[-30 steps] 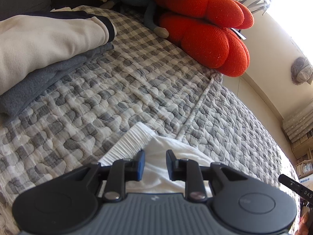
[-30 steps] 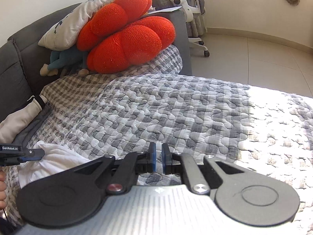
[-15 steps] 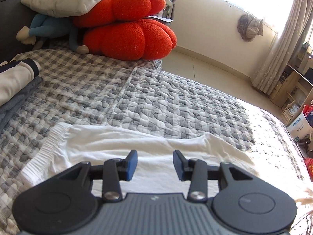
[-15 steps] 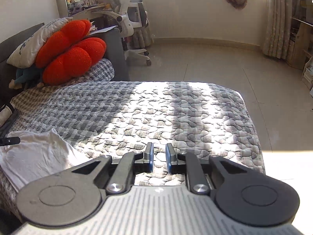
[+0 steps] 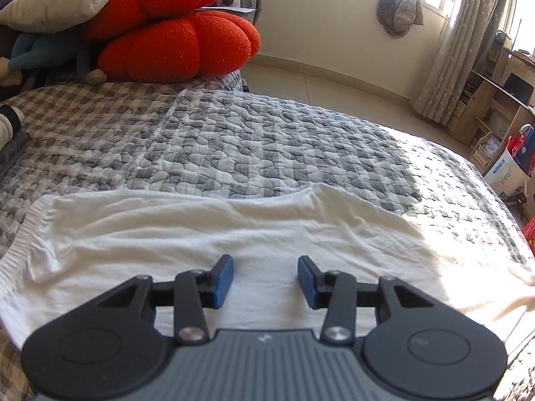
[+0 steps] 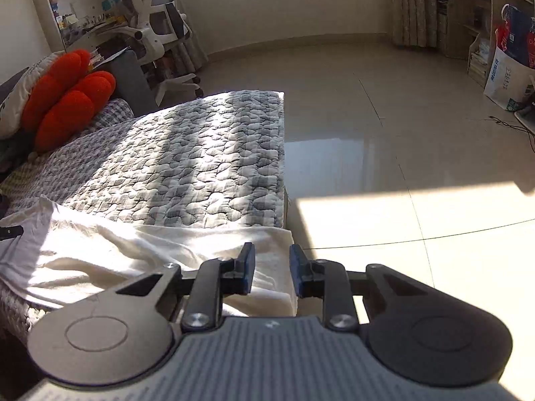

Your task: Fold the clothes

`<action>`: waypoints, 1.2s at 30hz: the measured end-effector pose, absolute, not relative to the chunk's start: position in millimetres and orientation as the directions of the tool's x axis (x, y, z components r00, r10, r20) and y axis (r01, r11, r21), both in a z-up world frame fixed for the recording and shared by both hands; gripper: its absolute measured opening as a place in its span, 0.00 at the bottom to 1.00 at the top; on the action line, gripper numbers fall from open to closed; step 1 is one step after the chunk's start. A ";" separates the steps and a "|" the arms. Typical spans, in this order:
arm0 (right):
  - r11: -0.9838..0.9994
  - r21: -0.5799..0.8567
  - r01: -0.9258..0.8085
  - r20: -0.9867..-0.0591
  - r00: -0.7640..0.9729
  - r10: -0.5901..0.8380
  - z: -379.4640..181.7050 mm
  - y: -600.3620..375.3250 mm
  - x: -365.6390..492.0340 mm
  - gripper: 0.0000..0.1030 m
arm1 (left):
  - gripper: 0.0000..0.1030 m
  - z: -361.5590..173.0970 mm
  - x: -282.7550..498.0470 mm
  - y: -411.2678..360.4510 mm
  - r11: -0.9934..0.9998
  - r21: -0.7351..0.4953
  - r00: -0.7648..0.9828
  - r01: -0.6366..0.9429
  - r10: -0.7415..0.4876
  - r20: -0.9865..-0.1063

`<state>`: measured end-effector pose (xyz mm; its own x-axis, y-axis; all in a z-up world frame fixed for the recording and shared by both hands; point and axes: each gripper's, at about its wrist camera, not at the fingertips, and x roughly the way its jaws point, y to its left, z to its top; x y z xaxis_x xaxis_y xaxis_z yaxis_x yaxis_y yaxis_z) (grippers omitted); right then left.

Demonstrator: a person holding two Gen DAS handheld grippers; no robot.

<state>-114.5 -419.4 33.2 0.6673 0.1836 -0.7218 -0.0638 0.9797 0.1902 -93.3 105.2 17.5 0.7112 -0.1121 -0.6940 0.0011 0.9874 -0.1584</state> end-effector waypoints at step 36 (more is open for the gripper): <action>0.996 -0.085 -0.009 -0.741 0.669 -0.057 22.2 -381.0 -79.2 0.03 | 0.43 20.0 -94.7 112.2 0.982 -0.177 0.734 -0.064 -0.074 -0.675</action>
